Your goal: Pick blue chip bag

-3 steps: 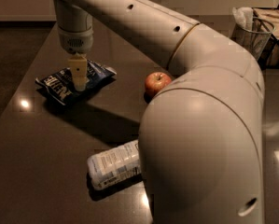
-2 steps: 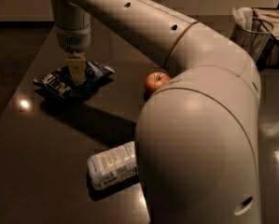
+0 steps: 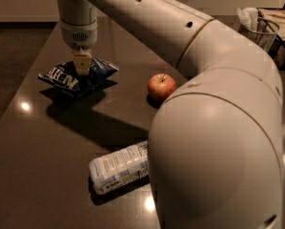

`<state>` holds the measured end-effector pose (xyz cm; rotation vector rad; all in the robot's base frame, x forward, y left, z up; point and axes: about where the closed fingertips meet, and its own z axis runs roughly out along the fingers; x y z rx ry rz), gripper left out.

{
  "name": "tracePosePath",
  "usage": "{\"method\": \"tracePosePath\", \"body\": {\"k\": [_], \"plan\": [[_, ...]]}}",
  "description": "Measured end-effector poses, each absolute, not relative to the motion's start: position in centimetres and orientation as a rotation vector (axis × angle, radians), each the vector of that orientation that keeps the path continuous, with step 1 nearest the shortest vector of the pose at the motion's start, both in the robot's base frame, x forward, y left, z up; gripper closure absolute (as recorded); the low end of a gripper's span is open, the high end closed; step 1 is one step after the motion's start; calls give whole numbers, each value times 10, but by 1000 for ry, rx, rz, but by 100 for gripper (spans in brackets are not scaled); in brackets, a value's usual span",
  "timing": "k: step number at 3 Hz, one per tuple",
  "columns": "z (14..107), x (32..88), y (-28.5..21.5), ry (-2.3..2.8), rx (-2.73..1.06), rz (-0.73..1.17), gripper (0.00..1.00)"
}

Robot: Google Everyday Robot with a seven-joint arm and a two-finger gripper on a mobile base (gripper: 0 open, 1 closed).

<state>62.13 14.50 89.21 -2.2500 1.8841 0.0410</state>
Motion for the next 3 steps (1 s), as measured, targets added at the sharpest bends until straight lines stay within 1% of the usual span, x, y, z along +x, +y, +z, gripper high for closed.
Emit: {"method": "tracePosePath", "body": {"k": [1,3], "plan": [[922,621,134,1856,-2197,70,100],[991,606,123,1732,-2132,160,100]]}}
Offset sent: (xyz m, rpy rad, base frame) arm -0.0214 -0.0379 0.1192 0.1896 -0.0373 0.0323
